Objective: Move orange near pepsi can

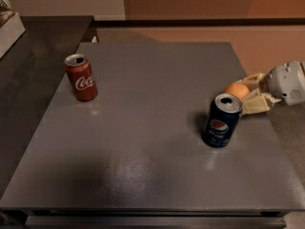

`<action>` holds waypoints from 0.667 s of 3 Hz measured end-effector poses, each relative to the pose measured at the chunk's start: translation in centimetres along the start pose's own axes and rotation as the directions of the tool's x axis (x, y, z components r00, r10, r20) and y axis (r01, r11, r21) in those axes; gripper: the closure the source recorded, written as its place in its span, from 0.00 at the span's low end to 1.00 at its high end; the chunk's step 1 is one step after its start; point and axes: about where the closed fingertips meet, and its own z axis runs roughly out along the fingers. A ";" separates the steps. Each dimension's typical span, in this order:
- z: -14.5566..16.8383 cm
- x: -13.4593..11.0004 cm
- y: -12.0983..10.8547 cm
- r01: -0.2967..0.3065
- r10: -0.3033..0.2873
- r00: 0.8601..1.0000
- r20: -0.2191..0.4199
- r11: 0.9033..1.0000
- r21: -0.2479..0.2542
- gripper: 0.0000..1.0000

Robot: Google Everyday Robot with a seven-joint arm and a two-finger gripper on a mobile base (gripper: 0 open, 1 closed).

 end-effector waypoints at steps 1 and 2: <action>0.0 0.2 -0.1 0.006 -0.006 1.000 0.003 1.000 -0.003 0.04; 0.2 0.3 -0.1 0.007 -0.007 1.000 0.001 1.000 -0.008 0.00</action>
Offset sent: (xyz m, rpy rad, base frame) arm 0.0013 -0.0056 -0.0064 -0.0035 0.0002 0.0061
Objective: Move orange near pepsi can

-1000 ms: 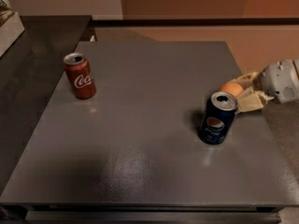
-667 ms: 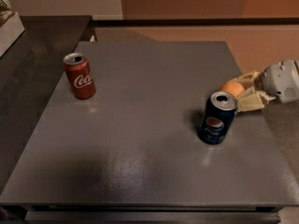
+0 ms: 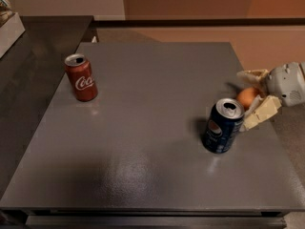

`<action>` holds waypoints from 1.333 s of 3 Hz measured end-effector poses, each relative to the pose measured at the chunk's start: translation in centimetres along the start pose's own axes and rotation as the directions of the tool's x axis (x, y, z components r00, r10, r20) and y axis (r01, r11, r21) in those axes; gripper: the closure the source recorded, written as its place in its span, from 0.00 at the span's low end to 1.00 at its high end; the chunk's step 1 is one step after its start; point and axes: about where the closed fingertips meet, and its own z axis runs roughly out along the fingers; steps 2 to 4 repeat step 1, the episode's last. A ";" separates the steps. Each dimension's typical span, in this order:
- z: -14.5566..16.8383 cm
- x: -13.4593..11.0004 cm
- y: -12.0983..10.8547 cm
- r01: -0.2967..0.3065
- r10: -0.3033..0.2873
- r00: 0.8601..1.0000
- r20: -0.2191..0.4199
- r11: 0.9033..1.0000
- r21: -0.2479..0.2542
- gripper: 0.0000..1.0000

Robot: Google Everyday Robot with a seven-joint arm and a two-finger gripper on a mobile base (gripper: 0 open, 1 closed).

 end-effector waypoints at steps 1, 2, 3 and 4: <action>0.0 0.0 0.0 0.000 0.000 1.000 0.000 1.000 0.000 0.00; 0.0 0.0 0.0 0.000 0.000 1.000 0.000 1.000 0.000 0.00; 0.0 0.0 0.0 0.000 0.000 1.000 0.000 1.000 0.000 0.00; 0.0 0.0 0.0 0.000 0.000 1.000 0.000 1.000 0.000 0.00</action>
Offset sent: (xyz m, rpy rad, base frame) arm 0.0000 0.0000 0.0000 0.0000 0.0000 0.0000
